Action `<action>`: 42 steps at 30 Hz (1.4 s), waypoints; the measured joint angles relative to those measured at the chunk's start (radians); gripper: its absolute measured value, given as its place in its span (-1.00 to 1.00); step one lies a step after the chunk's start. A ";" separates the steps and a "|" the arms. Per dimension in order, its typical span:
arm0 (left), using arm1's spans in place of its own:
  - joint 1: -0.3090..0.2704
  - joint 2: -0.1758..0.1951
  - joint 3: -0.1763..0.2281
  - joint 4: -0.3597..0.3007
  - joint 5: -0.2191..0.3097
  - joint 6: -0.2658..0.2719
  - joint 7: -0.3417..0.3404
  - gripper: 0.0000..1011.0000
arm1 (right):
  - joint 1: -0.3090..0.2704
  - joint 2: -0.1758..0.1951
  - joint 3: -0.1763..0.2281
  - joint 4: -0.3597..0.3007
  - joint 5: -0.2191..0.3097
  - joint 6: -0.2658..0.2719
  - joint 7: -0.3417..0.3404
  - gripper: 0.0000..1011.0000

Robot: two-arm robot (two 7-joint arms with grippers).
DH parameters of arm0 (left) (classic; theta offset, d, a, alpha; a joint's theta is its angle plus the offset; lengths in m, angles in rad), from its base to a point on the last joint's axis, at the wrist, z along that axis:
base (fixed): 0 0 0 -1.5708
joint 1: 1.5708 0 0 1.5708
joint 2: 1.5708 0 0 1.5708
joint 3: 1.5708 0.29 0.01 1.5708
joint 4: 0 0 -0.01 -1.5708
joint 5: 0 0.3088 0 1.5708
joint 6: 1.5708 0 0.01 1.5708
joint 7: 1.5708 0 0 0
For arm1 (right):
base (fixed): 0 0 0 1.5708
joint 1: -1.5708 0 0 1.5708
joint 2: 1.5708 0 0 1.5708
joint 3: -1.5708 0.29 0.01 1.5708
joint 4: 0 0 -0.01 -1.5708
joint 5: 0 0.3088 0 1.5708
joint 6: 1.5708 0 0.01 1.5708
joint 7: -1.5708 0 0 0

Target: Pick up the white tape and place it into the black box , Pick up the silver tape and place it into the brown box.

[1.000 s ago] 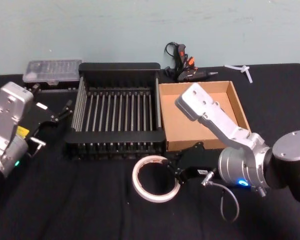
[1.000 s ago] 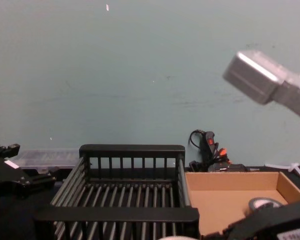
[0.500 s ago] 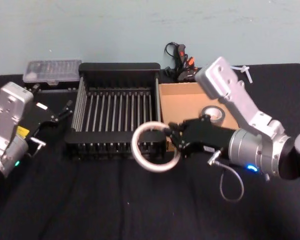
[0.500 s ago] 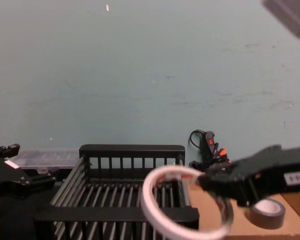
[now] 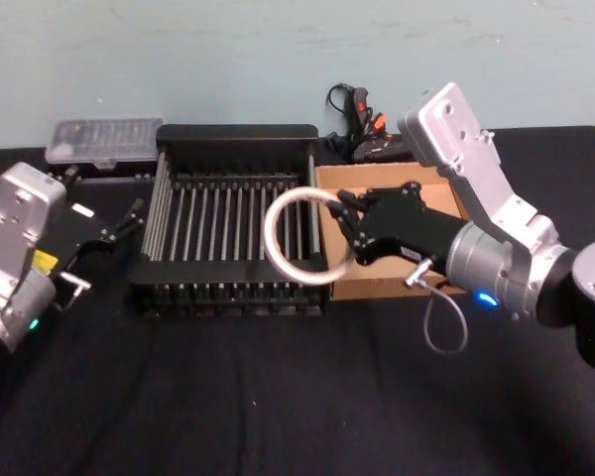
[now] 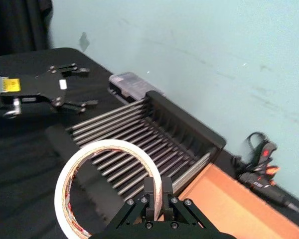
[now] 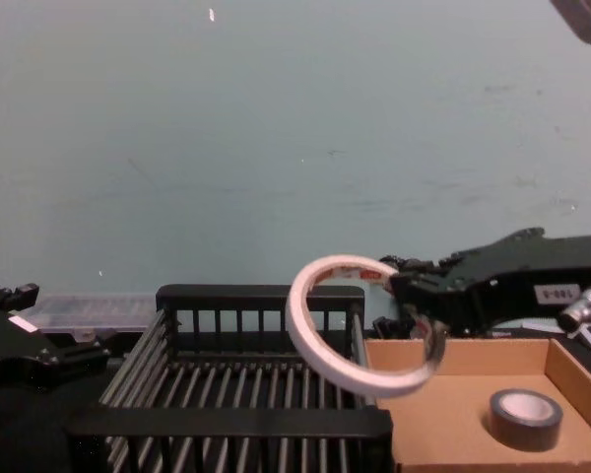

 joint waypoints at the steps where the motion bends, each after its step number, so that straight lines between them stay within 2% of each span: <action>1: 0.000 0.000 0.000 0.000 0.000 0.000 0.000 0.98 | 0.005 -0.001 -0.003 0.008 -0.004 -0.009 -0.005 -0.81; 8: 0.000 0.000 0.000 0.000 0.000 0.000 0.000 0.98 | 0.046 -0.018 -0.026 0.082 -0.041 -0.072 -0.029 -0.81; 15: 0.000 0.000 0.000 0.000 0.000 0.000 0.000 0.98 | 0.101 -0.057 -0.054 0.189 -0.099 -0.149 -0.059 -0.81; 21: 0.000 0.000 0.000 0.000 0.000 0.000 0.000 0.98 | 0.145 -0.096 -0.071 0.276 -0.139 -0.189 -0.073 -0.81; 31: 0.000 0.000 0.000 0.000 0.000 0.000 0.000 0.98 | 0.217 -0.155 -0.093 0.400 -0.173 -0.216 -0.069 -0.81; 32: 0.000 0.000 0.000 0.000 0.000 0.000 0.000 0.98 | 0.245 -0.176 -0.100 0.447 -0.184 -0.226 -0.068 -0.81; 42: 0.000 0.000 0.000 0.000 0.000 0.000 0.000 0.98 | 0.312 -0.227 -0.120 0.572 -0.209 -0.250 -0.065 -0.81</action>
